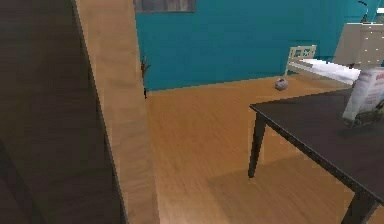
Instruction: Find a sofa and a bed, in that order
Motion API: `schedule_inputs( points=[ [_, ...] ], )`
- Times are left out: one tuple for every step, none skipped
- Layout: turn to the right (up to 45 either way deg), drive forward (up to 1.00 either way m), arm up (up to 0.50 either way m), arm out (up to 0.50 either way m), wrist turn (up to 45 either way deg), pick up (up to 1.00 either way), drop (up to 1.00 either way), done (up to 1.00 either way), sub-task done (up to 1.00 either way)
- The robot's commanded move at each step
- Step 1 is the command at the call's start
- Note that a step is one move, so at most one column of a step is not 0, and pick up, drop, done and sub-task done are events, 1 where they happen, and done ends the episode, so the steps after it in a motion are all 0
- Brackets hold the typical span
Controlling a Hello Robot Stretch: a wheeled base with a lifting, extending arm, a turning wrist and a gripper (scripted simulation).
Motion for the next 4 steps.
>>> schedule_inputs(
  points=[
    [9.0, 0.00, 0.00, 0.00, 0.0, 0.00, 0.00, 0.00, 0.00],
    [45.0, 0.00, 0.00, 0.00, 0.0, 0.00, 0.00, 0.00, 0.00],
    [45.0, 0.00, 0.00, 0.00, 0.0, 0.00, 0.00, 0.00, 0.00],
    [45.0, 0.00, 0.00, 0.00, 0.0, 0.00, 0.00, 0.00, 0.00]
  ],
)
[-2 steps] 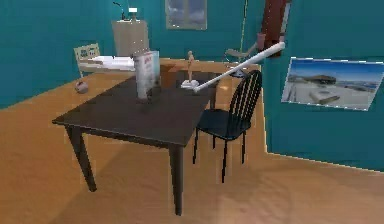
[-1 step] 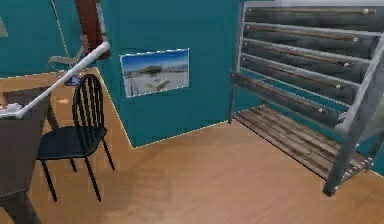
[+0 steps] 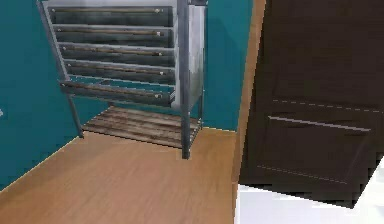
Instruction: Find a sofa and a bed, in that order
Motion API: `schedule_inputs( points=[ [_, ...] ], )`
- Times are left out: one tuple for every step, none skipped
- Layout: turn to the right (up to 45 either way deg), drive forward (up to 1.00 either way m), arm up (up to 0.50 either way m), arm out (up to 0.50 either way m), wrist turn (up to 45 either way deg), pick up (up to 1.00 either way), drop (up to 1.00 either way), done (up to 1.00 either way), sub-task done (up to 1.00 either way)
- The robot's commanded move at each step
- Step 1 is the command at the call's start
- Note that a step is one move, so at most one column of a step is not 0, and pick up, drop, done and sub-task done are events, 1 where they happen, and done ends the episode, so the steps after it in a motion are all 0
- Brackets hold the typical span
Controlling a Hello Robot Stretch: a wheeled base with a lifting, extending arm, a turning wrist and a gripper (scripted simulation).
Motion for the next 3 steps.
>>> schedule_inputs(
  points=[
    [0.0, 0.15, 0.00, 0.00, 0.0, 0.00, 0.00, 0.00, 0.00],
    [-45.0, 0.00, 0.00, 0.00, 0.0, 0.00, 0.00, 0.00, 0.00],
    [-27.0, 0.00, 0.00, 0.00, 0.0, 0.00, 0.00, 0.00, 0.00]
  ],
)
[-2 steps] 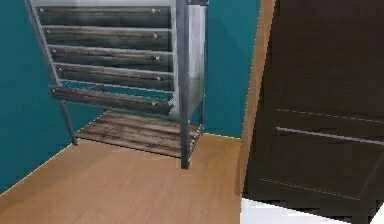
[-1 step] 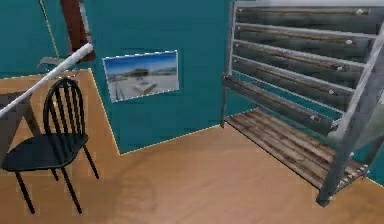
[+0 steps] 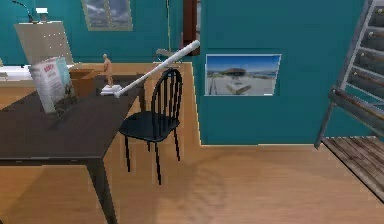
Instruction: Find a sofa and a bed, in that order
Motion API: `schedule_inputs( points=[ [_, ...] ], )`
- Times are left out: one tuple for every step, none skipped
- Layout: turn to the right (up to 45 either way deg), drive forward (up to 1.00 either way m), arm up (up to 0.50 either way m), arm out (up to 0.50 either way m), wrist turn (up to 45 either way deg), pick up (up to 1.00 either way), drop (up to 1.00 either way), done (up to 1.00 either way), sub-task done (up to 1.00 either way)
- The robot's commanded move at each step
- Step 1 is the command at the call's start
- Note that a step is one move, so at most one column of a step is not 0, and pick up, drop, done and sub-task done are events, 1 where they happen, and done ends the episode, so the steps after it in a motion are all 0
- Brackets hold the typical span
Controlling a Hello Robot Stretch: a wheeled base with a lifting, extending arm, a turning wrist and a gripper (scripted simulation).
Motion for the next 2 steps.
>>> schedule_inputs(
  points=[
    [0.0, 0.55, 0.00, 0.00, 0.0, 0.00, 0.00, 0.00, 0.00],
    [-45.0, 0.00, 0.00, 0.00, 0.0, 0.00, 0.00, 0.00, 0.00]
  ],
)
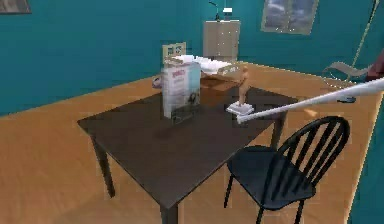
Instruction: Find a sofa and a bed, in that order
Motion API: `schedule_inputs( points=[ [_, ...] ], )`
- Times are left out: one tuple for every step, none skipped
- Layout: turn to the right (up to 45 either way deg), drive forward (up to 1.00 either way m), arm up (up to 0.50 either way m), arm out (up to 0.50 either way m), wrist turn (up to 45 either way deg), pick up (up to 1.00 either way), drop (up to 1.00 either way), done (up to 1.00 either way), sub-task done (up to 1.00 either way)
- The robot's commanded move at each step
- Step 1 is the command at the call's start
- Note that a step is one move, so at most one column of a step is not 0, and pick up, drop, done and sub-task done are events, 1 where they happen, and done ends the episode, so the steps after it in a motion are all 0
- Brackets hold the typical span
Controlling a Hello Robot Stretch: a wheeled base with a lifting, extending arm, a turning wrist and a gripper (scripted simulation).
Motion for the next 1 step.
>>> schedule_inputs(
  points=[
    [-45.0, 0.00, 0.00, 0.00, 0.0, 0.00, 0.00, 0.00, 0.00]
  ],
)
